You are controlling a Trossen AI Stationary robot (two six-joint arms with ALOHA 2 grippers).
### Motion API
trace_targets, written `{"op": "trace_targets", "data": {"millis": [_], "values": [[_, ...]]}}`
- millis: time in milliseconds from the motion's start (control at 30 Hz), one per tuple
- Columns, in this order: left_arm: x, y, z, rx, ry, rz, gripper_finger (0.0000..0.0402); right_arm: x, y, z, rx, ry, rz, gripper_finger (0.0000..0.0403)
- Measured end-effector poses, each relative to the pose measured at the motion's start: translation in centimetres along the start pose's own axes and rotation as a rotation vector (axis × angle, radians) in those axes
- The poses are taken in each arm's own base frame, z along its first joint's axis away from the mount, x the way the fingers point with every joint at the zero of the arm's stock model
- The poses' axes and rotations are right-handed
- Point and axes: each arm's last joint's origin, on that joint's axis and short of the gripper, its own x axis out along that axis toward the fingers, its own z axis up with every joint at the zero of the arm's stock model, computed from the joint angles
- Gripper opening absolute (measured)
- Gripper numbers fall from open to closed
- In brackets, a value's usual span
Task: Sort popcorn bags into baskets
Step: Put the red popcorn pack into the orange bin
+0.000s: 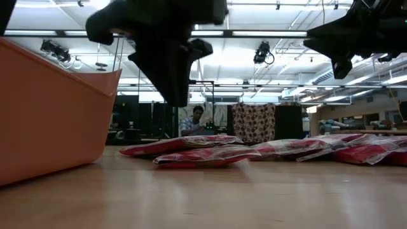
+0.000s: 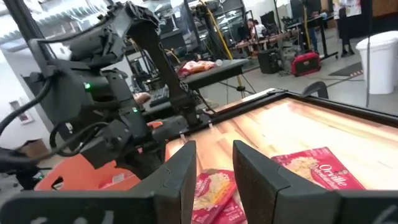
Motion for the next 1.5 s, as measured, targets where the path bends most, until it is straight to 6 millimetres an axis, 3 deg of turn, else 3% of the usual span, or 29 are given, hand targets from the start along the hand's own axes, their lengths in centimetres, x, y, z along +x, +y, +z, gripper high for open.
{"op": "trace_targets", "data": {"millis": [267, 533, 667, 1000, 1500], "values": [[1.0, -0.6, 0.5, 0.056, 0.039, 0.089, 0.0095, 0.8, 0.4, -0.9, -0.037, 0.024, -0.004, 0.0110], [1.6, -1.7, 0.9, 0.045, 0.090, 0.091, 0.0209, 1.7, 1.3, -0.3, -0.120, 0.011, 0.017, 0.0110], [1.6, -1.6, 2.0, 0.002, 0.114, 0.090, 0.0243, 2.0, 1.1, -0.6, -0.120, 0.023, -0.003, 0.0110], [4.6, -2.3, 2.6, 0.027, 0.201, 0.086, 0.0249, 1.9, 1.3, -1.1, -0.080, 0.050, 0.028, 0.0110], [4.8, -2.1, 2.5, -0.017, 0.210, 0.167, 0.0229, 1.9, 1.4, -1.0, -0.082, 0.045, 0.045, 0.0110]]}}
